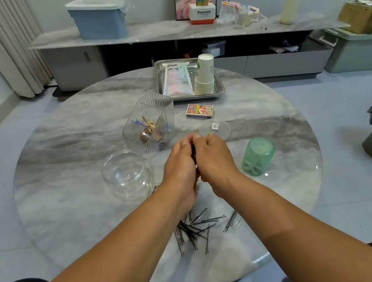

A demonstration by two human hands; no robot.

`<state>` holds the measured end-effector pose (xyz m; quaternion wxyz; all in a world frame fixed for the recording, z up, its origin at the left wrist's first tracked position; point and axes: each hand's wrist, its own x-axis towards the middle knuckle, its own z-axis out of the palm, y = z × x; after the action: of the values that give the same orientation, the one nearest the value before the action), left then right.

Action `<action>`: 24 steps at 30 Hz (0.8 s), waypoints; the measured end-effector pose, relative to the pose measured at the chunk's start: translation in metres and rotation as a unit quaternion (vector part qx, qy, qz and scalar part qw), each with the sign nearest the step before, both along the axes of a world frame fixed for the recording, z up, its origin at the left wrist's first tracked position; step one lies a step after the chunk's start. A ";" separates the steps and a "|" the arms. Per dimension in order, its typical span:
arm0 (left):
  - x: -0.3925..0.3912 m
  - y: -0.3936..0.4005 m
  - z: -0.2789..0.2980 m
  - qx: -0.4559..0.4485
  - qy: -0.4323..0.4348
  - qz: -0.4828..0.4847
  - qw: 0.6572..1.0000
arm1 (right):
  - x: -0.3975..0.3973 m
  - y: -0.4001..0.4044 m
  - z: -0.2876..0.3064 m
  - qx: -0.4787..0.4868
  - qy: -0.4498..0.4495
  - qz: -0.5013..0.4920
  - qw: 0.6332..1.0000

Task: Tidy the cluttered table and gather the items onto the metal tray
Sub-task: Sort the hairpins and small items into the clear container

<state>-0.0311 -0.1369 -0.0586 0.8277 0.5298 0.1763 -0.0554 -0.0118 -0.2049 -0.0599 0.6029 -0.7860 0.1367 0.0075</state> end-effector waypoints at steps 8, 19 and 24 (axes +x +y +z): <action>0.039 0.024 0.003 0.348 -0.110 -0.048 0.930 | 0.021 -0.019 0.001 0.097 -0.014 -0.078 0.992; 0.072 0.088 -0.028 0.619 -0.082 -0.014 0.781 | 0.027 -0.035 0.015 -0.015 -0.086 -0.058 0.994; 0.062 0.097 -0.025 0.626 -0.115 -0.073 0.768 | 0.026 -0.037 0.029 -0.110 -0.154 -0.015 0.982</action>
<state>0.0312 -0.0397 -0.0841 0.3202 0.9442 0.0367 0.0685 0.0143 -0.2415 -0.0305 0.5270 -0.8369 0.0538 -0.1381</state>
